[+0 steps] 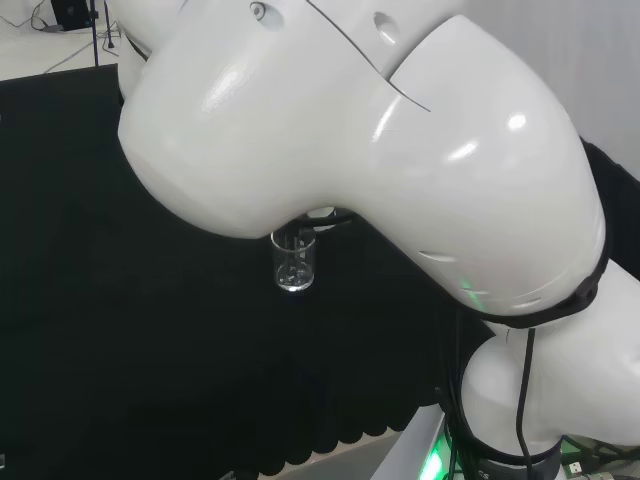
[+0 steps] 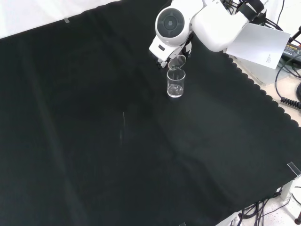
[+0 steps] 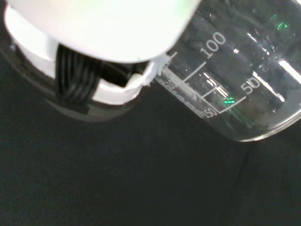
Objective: Pour the water from the handheld beaker into the one on the table.
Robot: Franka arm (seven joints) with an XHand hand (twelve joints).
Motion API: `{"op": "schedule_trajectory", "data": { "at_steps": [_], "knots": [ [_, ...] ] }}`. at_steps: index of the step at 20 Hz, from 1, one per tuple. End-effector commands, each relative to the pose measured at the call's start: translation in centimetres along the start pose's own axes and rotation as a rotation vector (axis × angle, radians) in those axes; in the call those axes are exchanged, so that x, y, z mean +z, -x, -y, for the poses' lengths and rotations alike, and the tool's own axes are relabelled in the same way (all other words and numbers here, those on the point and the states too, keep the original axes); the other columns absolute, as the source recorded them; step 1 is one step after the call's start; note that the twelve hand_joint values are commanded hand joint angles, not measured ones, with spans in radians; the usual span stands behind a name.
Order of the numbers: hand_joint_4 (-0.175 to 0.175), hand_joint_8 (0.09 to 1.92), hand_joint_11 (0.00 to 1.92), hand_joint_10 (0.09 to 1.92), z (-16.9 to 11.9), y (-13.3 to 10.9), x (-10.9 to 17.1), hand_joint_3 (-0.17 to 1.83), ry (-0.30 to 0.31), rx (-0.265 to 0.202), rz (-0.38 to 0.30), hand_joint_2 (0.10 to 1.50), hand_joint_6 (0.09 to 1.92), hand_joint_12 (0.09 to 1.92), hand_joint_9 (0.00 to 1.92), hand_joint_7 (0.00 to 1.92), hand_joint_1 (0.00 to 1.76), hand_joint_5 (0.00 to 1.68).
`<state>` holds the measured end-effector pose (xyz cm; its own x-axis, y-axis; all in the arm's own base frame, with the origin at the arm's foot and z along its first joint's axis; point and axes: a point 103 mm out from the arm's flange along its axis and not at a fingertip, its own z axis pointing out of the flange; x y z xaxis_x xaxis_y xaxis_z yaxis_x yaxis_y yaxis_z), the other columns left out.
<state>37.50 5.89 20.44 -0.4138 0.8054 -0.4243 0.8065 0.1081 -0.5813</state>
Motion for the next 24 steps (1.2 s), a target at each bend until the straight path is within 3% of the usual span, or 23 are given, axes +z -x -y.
{"op": "schedule_trajectory", "data": {
  "at_steps": [1,14,20,24],
  "knots": [
    [-0.175,0.09,1.48,0.09,0.0,-0.1,0.0,0.64,0.001,0.000,-0.001,0.59,0.11,0.55,1.82,1.62,1.33,1.54],
    [-0.175,0.09,1.48,0.09,-0.1,-0.1,0.1,0.64,0.045,-0.022,-0.058,0.59,0.11,0.55,1.81,1.62,1.33,1.54],
    [-0.175,0.09,1.48,0.09,-0.1,0.9,1.3,0.63,0.089,-0.044,-0.132,0.59,0.10,0.55,1.81,1.62,1.33,1.54],
    [-0.175,0.09,1.48,0.09,0.1,1.9,1.8,0.63,0.160,-0.076,-0.238,0.60,0.10,0.55,1.81,1.62,1.33,1.54]
  ]
}}
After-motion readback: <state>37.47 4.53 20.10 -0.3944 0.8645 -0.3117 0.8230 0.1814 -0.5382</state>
